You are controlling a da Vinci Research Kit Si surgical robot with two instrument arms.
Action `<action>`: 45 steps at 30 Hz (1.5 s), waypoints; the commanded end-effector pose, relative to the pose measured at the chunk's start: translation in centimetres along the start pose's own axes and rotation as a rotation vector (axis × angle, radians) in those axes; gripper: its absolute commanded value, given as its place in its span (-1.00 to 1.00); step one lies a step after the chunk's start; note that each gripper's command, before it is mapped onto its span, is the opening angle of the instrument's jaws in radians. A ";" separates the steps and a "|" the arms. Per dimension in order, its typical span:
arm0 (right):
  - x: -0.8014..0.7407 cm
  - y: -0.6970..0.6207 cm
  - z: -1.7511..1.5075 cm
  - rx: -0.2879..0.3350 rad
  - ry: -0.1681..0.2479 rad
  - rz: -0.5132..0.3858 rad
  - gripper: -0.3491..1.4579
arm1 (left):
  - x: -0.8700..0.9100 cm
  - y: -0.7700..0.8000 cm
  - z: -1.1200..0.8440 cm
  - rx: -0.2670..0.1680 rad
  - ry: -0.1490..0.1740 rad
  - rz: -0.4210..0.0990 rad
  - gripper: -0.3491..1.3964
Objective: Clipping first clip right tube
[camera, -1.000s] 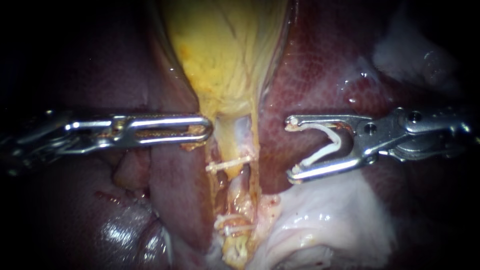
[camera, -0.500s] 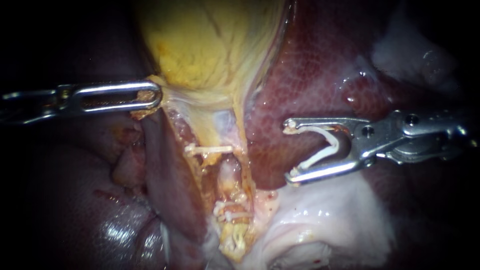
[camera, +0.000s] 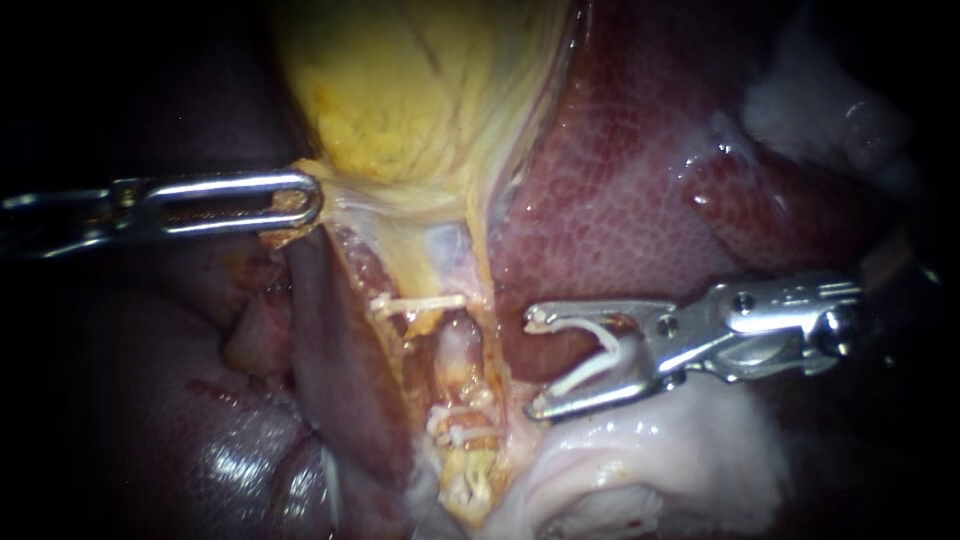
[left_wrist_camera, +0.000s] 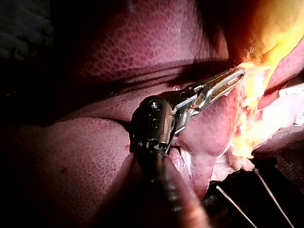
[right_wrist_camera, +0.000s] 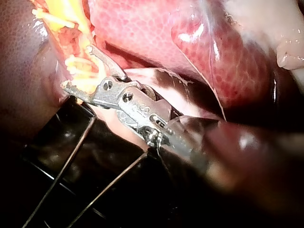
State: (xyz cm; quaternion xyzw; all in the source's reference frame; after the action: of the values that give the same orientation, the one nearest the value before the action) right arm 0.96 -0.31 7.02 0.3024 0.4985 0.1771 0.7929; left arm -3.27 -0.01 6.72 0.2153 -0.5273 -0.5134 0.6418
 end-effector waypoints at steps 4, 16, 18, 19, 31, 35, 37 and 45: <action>-0.06 0.14 0.10 -0.007 0.001 0.007 0.05 | 0.02 -0.02 -0.01 0.003 0.001 0.001 -1.00; -0.13 0.40 0.38 -0.035 -0.007 0.022 0.05 | 0.03 -0.06 -0.02 0.004 0.002 0.001 -1.00; -0.16 0.42 0.44 -0.027 -0.009 0.027 0.05 | 0.03 -0.06 -0.02 0.004 0.002 0.001 -1.00; -0.16 0.42 0.47 -0.019 -0.010 0.026 0.05 | 0.03 -0.06 -0.02 0.004 0.002 0.001 -1.00; -0.21 0.25 0.61 0.177 0.028 0.111 0.03 | 0.03 -0.06 -0.01 0.004 0.002 0.001 -1.00; -0.26 0.16 0.64 0.240 0.015 0.109 0.00 | 0.03 -0.05 -0.02 0.004 0.002 0.001 -1.00; -0.31 0.12 0.67 0.261 0.004 0.117 -0.01 | 0.03 -0.05 -0.02 0.005 0.002 0.001 -1.00; -0.59 0.02 0.83 0.306 -0.025 0.132 -0.02 | 0.03 -0.03 -0.02 0.005 0.002 0.001 -1.00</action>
State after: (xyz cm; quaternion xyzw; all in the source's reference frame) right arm 1.45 -0.89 7.71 0.4550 0.4883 0.1472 0.7300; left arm -3.27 -0.05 6.71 0.2169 -0.5279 -0.5116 0.6423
